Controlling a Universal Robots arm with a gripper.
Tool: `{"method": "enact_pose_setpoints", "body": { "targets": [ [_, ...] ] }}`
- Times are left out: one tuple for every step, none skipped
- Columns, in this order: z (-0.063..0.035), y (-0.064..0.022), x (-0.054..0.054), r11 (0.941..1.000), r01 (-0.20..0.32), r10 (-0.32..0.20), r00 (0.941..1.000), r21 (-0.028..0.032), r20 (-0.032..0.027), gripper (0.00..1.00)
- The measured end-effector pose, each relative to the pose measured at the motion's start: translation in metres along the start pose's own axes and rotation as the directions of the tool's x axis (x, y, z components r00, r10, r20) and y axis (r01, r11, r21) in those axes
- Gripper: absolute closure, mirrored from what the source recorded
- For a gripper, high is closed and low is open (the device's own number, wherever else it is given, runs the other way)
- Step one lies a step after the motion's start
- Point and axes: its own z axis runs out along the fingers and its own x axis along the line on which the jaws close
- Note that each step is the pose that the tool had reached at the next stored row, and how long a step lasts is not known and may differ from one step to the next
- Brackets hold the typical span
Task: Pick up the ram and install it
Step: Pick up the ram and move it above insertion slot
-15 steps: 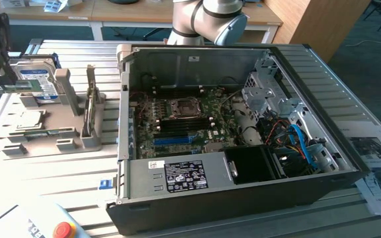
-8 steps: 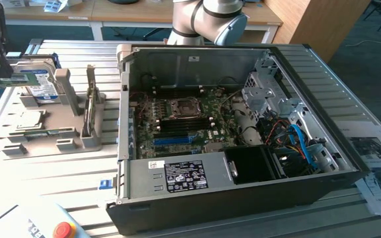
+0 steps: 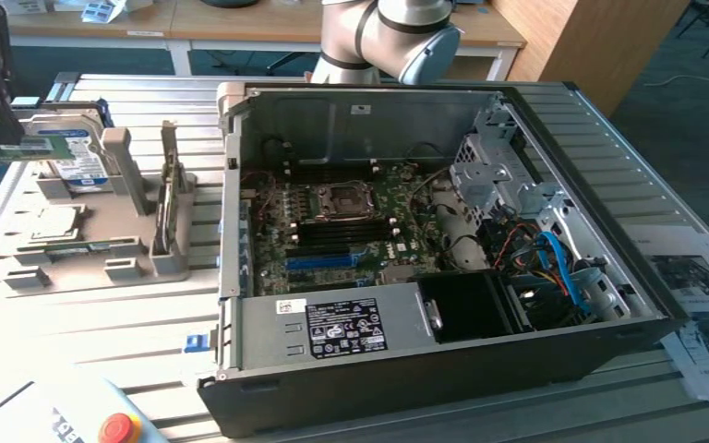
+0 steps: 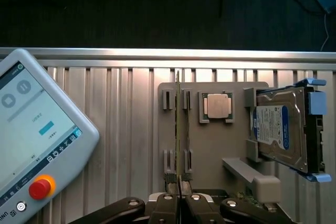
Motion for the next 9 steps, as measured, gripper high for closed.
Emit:
{"method": "enact_pose_setpoints", "body": {
  "targets": [
    [-0.0012,0.0000,0.0000,1.0000,0.000,0.000,1.0000,0.0000,0.0001,0.88],
    [-0.0029,0.0000,-0.0001,1.0000,0.000,0.000,1.0000,0.0003,0.0003,0.88],
    [-0.0045,0.0001,-0.0001,1.0000,0.000,0.000,1.0000,0.0003,0.0003,0.88],
    [-0.0053,0.0001,-0.0001,1.0000,0.000,0.000,1.0000,0.0003,0.0003,0.88],
    [-0.0053,0.0001,-0.0001,1.0000,0.000,0.000,1.0000,0.0004,0.0004,0.88],
    [-0.0053,0.0001,-0.0001,1.0000,0.000,0.000,1.0000,0.0004,0.0004,0.88],
    [-0.0053,0.0001,-0.0001,1.0000,0.000,0.000,1.0000,0.0004,0.0004,0.88],
    [-0.0053,0.0001,-0.0001,1.0000,0.000,0.000,1.0000,0.0004,0.0004,0.88],
    [-0.0053,0.0001,-0.0001,1.0000,0.000,0.000,1.0000,0.0004,0.0004,0.88]
  ]
}}
